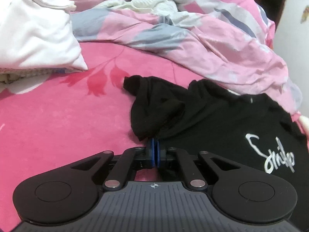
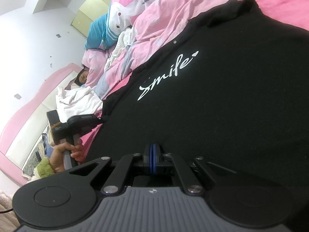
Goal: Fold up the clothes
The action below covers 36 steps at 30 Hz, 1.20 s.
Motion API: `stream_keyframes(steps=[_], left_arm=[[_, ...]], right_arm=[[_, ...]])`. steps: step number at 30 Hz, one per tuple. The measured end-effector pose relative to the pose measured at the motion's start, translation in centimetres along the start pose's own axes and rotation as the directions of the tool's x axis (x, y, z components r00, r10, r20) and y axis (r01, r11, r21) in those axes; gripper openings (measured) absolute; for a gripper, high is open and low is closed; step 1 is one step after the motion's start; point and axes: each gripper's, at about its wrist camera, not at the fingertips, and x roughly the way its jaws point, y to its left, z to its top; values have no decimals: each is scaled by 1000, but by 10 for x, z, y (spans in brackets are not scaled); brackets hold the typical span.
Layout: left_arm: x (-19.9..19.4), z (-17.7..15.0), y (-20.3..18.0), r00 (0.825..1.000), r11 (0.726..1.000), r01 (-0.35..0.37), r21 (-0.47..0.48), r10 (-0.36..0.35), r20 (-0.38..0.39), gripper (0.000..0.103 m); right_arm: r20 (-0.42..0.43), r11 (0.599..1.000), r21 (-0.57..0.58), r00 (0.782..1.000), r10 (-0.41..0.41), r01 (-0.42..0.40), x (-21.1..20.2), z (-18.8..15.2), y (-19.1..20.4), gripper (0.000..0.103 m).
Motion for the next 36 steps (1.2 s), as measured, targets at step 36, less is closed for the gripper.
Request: stream_keyframes(steps=[36], left_arm=[[-135, -97, 1, 989, 982, 50, -183, -74, -128, 2]], right_arm=[[7, 998, -66, 1000, -22, 23, -2, -1, 2, 0]])
